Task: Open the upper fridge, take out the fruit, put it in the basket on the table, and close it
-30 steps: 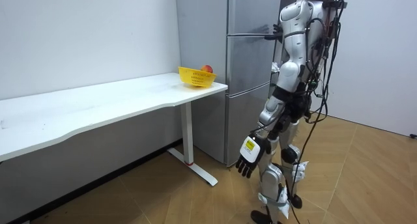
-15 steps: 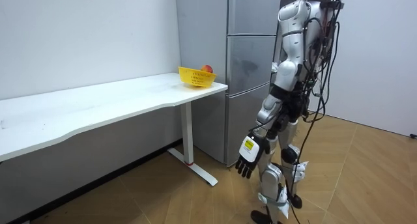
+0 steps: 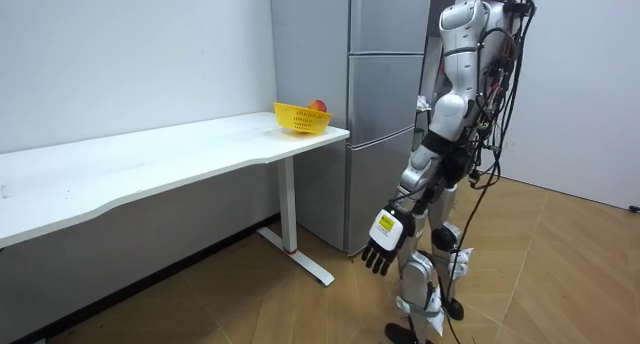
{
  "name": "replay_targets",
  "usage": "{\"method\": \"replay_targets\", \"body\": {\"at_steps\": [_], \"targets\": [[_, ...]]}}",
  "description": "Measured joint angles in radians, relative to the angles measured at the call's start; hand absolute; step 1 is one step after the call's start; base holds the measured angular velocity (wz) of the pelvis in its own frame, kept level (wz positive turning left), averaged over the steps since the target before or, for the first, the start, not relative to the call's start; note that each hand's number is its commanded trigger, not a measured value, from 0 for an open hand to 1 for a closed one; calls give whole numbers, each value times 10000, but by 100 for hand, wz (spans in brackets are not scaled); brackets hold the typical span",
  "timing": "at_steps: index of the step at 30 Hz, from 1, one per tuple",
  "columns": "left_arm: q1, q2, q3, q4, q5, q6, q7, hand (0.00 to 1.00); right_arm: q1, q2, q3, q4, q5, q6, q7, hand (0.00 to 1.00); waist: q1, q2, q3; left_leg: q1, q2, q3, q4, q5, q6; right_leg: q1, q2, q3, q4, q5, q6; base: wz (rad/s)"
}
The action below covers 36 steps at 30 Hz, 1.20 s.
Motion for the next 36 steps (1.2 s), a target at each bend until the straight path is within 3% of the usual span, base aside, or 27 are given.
{"method": "replay_targets", "body": {"at_steps": [17, 25, 36], "targets": [[-92, -241, -12, 339, 46, 461, -134, 0, 35, 319, 1130, 1504, 71, 457, 1409, 0, 218, 29, -1, 278, -35, -89, -106, -17, -4, 357, -21, -202, -150, -7, 11, 2], [-163, -370, -434, 432, 59, 750, -172, 0, 0, 353, 2003, 1884, -372, 1071, 2061, 0, 225, 209, -2, 318, -44, -63, -160, -18, -2, 349, -21, -145, -150, -14, 22, 0], [-378, -355, -617, 584, 270, 893, -363, 0, -68, 326, 2121, 1861, -1315, 1104, 2956, 0, 190, 278, 28, 334, -48, -22, -162, -22, 5, 314, -17, 16, -150, -25, 31, -1]]}}
